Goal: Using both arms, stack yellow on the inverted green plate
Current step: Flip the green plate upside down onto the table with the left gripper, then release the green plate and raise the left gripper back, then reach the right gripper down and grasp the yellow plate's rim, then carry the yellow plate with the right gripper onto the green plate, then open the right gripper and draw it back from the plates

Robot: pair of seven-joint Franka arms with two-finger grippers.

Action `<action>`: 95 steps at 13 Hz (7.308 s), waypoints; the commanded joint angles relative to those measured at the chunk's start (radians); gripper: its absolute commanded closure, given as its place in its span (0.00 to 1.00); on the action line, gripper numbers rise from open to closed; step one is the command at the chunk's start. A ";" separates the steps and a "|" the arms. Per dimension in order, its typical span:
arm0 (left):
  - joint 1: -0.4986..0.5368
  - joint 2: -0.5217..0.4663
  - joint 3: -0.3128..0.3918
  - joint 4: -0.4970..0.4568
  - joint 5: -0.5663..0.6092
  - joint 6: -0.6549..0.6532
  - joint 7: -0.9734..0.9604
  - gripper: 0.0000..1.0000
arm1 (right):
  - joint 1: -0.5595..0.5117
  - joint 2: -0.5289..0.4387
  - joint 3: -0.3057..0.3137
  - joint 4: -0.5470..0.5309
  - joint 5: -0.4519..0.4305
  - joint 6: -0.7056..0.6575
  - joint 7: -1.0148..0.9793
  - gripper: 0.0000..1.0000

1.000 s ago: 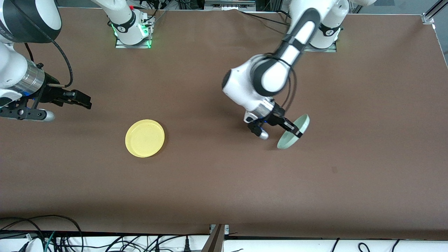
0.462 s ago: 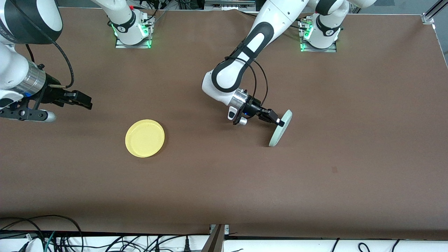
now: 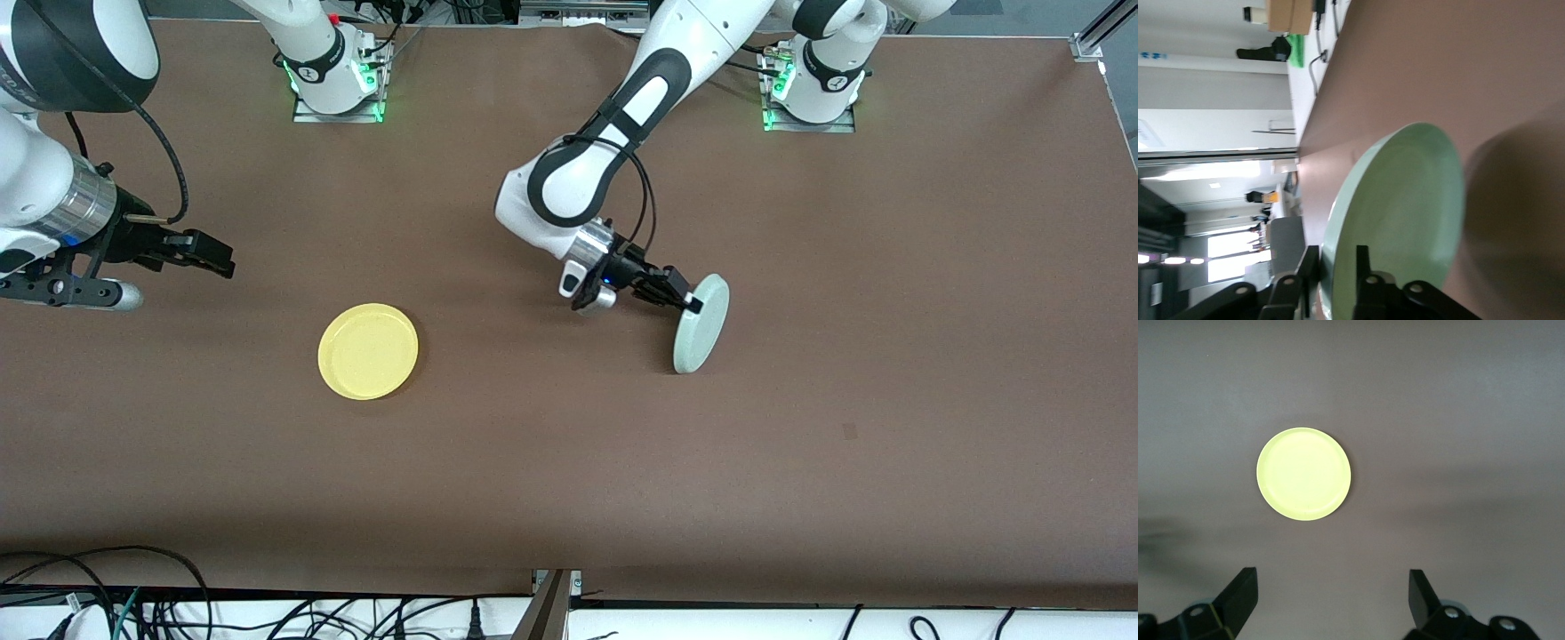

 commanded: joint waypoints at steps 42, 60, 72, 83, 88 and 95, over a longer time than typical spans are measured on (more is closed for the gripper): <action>0.871 -0.917 0.035 -0.429 -0.918 0.285 0.833 0.00 | 0.015 0.497 0.001 -0.211 0.094 0.550 -0.036 0.62; 0.860 -0.903 0.032 -0.401 -0.915 0.274 0.835 0.00 | 0.225 0.428 0.199 -0.032 0.397 0.536 0.523 1.00; 0.860 -0.905 0.009 -0.394 -0.915 0.270 0.832 0.00 | 0.561 0.563 0.195 -0.043 0.383 0.894 0.858 1.00; 0.859 -0.906 0.009 -0.394 -0.915 0.268 0.832 0.00 | 0.557 0.561 0.193 -0.099 0.385 0.891 0.870 0.88; 0.859 -0.908 -0.005 -0.394 -0.915 0.268 0.829 0.00 | 0.525 0.551 0.193 -0.078 0.390 0.889 0.901 0.00; 0.859 -0.909 -0.029 -0.394 -0.915 0.268 0.822 0.00 | 0.480 0.303 -0.026 -0.060 0.376 0.631 0.889 0.00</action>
